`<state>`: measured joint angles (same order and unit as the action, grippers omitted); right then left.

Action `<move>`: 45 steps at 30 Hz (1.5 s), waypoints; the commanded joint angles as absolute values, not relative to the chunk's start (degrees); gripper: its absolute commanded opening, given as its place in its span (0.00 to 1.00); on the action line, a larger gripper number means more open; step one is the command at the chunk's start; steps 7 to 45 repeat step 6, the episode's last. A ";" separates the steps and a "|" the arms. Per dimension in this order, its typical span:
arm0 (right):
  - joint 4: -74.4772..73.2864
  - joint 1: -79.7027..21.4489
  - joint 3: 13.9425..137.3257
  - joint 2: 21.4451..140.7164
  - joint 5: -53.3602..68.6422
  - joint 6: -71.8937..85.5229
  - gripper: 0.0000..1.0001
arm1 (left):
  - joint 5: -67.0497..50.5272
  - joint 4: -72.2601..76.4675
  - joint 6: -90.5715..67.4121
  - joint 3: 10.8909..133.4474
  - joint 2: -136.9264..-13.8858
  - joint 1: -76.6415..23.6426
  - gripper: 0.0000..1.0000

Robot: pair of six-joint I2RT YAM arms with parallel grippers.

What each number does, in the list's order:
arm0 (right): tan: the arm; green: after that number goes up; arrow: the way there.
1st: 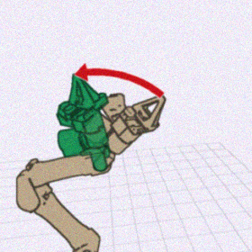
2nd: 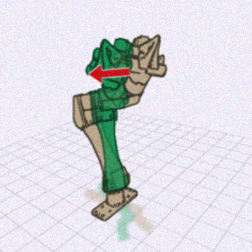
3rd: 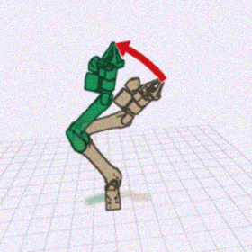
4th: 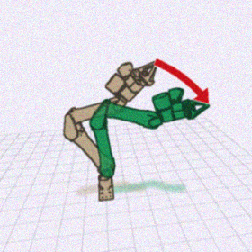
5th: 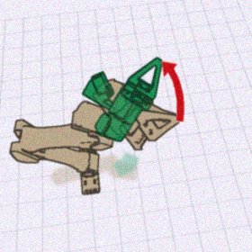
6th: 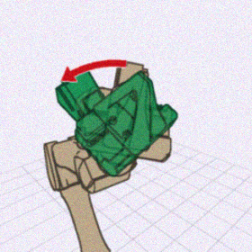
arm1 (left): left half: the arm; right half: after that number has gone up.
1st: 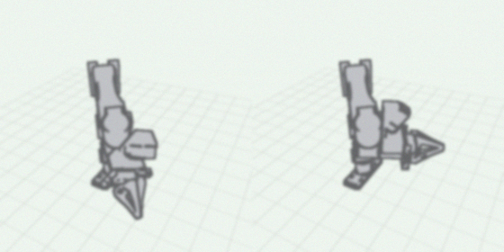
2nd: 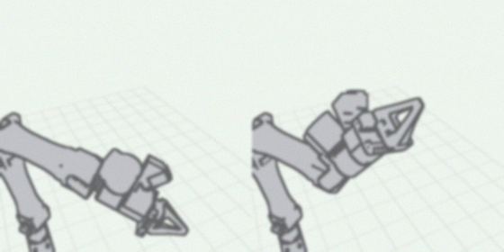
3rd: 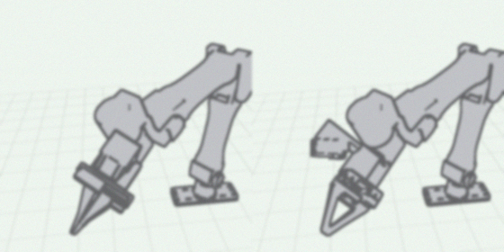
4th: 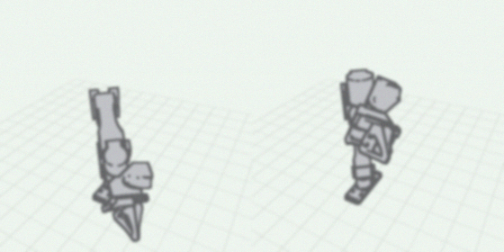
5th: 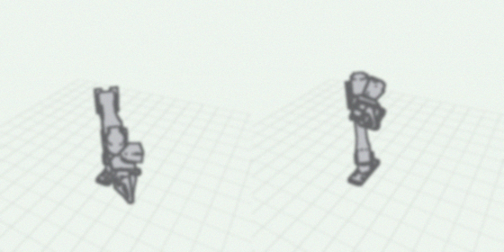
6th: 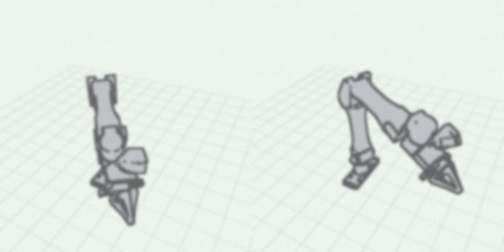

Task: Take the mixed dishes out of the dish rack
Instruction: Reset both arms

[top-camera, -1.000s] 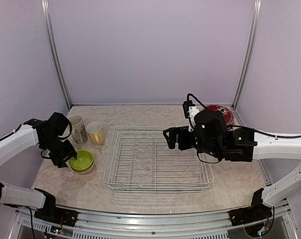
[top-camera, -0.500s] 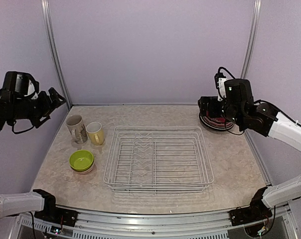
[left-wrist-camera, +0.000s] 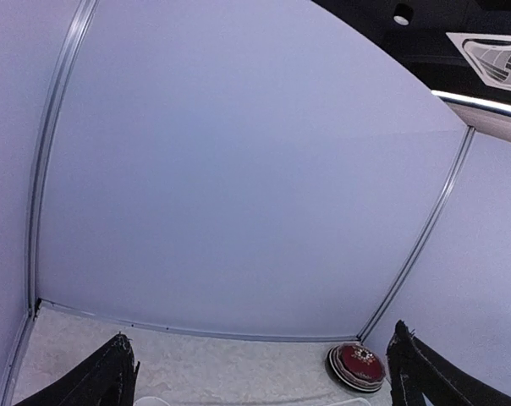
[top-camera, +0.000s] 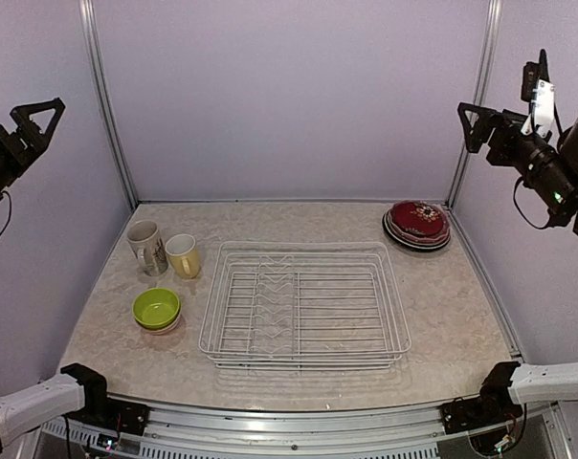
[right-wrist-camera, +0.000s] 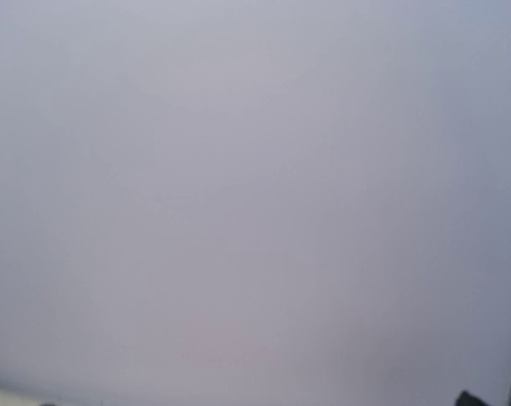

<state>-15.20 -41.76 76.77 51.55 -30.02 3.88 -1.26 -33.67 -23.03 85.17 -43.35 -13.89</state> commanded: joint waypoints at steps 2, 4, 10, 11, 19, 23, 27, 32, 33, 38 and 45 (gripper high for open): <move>-12.61 -41.46 79.20 49.38 -30.86 0.57 1.00 | -1.28 -27.49 -18.49 87.51 -41.75 -13.62 0.99; -11.91 -41.50 78.06 49.01 -30.28 0.61 1.00 | -0.79 -27.47 -18.61 87.38 -41.59 -13.55 0.99; -13.88 -41.55 79.58 50.82 -32.13 0.67 1.00 | -1.19 -27.58 -18.74 87.28 -41.64 -13.62 0.99; -13.88 -41.55 79.58 50.82 -32.13 0.67 1.00 | -1.19 -27.58 -18.74 87.28 -41.64 -13.62 0.99; -13.88 -41.55 79.58 50.82 -32.13 0.67 1.00 | -1.19 -27.58 -18.74 87.28 -41.64 -13.62 0.99; -13.88 -41.55 79.58 50.82 -32.13 0.67 1.00 | -1.19 -27.58 -18.74 87.28 -41.64 -13.62 0.99; -13.88 -41.55 79.58 50.82 -32.13 0.67 1.00 | -1.19 -27.58 -18.74 87.28 -41.64 -13.62 0.99; -13.88 -41.55 79.58 50.82 -32.13 0.67 1.00 | -1.19 -27.58 -18.74 87.28 -41.64 -13.62 0.99; -13.88 -41.55 79.58 50.82 -32.13 0.67 1.00 | -1.19 -27.58 -18.74 87.28 -41.64 -13.62 0.99; -13.88 -41.55 79.58 50.82 -32.13 0.67 1.00 | -1.19 -27.58 -18.74 87.28 -41.64 -13.62 0.99; -13.88 -41.55 79.58 50.82 -32.13 0.67 1.00 | -1.19 -27.58 -18.74 87.28 -41.64 -13.62 0.99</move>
